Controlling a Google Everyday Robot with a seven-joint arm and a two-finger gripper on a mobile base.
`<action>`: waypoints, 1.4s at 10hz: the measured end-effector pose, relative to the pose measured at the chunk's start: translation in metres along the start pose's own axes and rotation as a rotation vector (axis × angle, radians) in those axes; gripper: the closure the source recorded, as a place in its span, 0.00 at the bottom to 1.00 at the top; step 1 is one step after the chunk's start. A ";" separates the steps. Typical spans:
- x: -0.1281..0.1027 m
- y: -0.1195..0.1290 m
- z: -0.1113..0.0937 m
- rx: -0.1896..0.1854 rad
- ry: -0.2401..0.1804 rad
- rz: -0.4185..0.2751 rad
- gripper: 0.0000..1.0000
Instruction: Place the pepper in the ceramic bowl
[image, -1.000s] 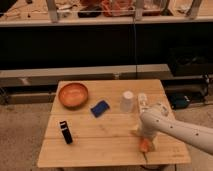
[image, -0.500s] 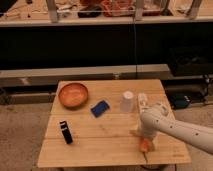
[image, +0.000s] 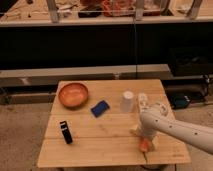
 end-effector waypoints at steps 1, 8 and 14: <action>0.000 0.000 0.000 -0.001 -0.001 0.000 0.20; 0.000 -0.001 0.004 -0.003 -0.004 -0.003 0.20; -0.001 -0.002 0.004 -0.007 -0.004 -0.006 0.20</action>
